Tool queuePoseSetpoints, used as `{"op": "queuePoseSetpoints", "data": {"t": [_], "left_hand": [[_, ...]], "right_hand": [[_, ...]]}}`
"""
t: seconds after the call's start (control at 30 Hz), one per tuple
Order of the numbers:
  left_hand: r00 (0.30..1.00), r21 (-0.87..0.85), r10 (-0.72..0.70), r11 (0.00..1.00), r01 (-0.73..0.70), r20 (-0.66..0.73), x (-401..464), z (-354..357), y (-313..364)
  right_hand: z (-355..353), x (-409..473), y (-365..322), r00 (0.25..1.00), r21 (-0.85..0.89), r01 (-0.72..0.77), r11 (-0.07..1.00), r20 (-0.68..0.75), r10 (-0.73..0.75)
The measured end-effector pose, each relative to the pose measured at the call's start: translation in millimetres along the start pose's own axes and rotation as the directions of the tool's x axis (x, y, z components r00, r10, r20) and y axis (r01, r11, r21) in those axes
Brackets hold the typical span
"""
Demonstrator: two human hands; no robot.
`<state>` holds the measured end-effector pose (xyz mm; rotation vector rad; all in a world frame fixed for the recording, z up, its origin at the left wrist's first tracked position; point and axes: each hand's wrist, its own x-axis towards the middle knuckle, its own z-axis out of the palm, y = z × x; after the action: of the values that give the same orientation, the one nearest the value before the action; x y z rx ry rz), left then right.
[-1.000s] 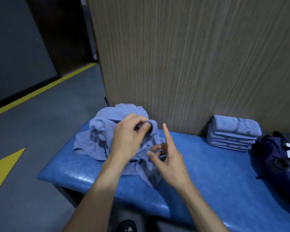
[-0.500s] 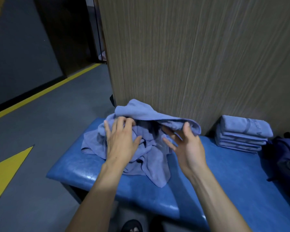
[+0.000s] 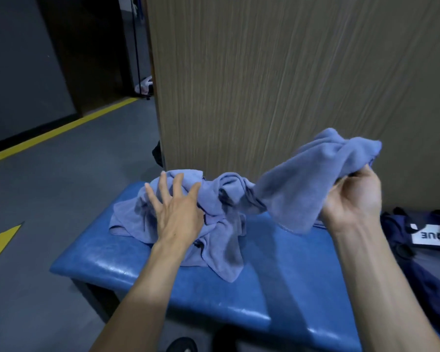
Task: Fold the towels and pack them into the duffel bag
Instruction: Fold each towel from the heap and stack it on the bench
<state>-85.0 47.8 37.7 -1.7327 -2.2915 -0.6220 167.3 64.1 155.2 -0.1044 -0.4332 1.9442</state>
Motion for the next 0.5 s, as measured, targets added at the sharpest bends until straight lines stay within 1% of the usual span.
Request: {"op": "queuePoseSetpoints", "data": {"t": [0.03, 0.07, 0.1, 0.13, 0.17, 0.2, 0.23, 0.27, 0.3, 0.33, 0.37, 0.4, 0.43, 0.47, 0.5], "left_hand": [[0.999, -0.03, 0.031, 0.999, -0.031, -0.011, -2, -2, 5], [0.995, -0.099, 0.092, 0.991, -0.095, -0.037, -4, -5, 13], [0.981, -0.215, 0.19, 0.957, -0.195, -0.043, -10, -9, 23], [0.952, -0.392, 0.302, 0.871, -0.296, -0.047, -19, -18, 38], [0.914, -0.602, 0.405, 0.726, -0.333, -0.017, -30, -26, 57], [0.872, -0.765, 0.488, 0.576, -0.288, 0.039, -43, -34, 76], [0.828, -0.865, 0.552, 0.458, -0.203, 0.098, -57, -43, 93], [0.81, -0.907, 0.566, 0.406, -0.111, 0.154, -69, -49, 110], [0.818, -0.924, 0.537, 0.383, -0.018, 0.207, -79, -51, 123], [0.851, -0.914, 0.459, 0.401, 0.06, 0.257, -87, -53, 132], [0.891, -0.906, 0.357, 0.407, 0.12, 0.279, -95, -64, 142], [0.927, -0.916, 0.27, 0.372, 0.151, 0.262, -98, -65, 147], [0.951, -0.937, 0.201, 0.307, 0.166, 0.234, -99, -74, 150], [0.962, -0.959, 0.17, 0.225, 0.172, 0.213, -97, -74, 150], [0.962, -0.966, 0.162, 0.171, 0.192, 0.22, -94, -83, 149]], "right_hand": [[6, -6, -5, 1.0, 0.014, -0.004, 1.0, 0.009, 0.004], [12, -13, -11, 1.0, 0.033, 0.002, 0.999, -0.002, -0.002], [13, -17, -16, 0.999, 0.017, 0.036, 0.999, -0.022, -0.035], [15, -20, -20, 0.993, -0.067, 0.085, 0.994, -0.073, -0.09], [18, -23, -21, 0.986, -0.14, 0.12, 0.983, -0.099, -0.134], [20, -27, -21, 0.982, -0.164, 0.148, 0.975, -0.092, -0.164], [23, -29, -18, 0.974, -0.206, 0.187, 0.96, -0.086, -0.209], [27, -33, -17, 0.969, -0.247, 0.208, 0.946, -0.078, -0.234], [30, -37, -15, 0.964, -0.304, 0.22, 0.927, -0.078, -0.254], [33, -41, -15, 0.964, -0.37, 0.213, 0.904, -0.073, -0.256], [35, -47, -17, 0.965, -0.431, 0.219, 0.875, -0.035, -0.259], [38, -53, -19, 0.963, -0.486, 0.224, 0.845, -0.021, -0.267], [41, -59, -23, 0.956, -0.542, 0.235, 0.807, -0.02, -0.292], [43, -65, -27, 0.944, -0.601, 0.245, 0.761, -0.03, -0.328], [44, -70, -32, 0.93, -0.65, 0.252, 0.718, -0.043, -0.365]]}}
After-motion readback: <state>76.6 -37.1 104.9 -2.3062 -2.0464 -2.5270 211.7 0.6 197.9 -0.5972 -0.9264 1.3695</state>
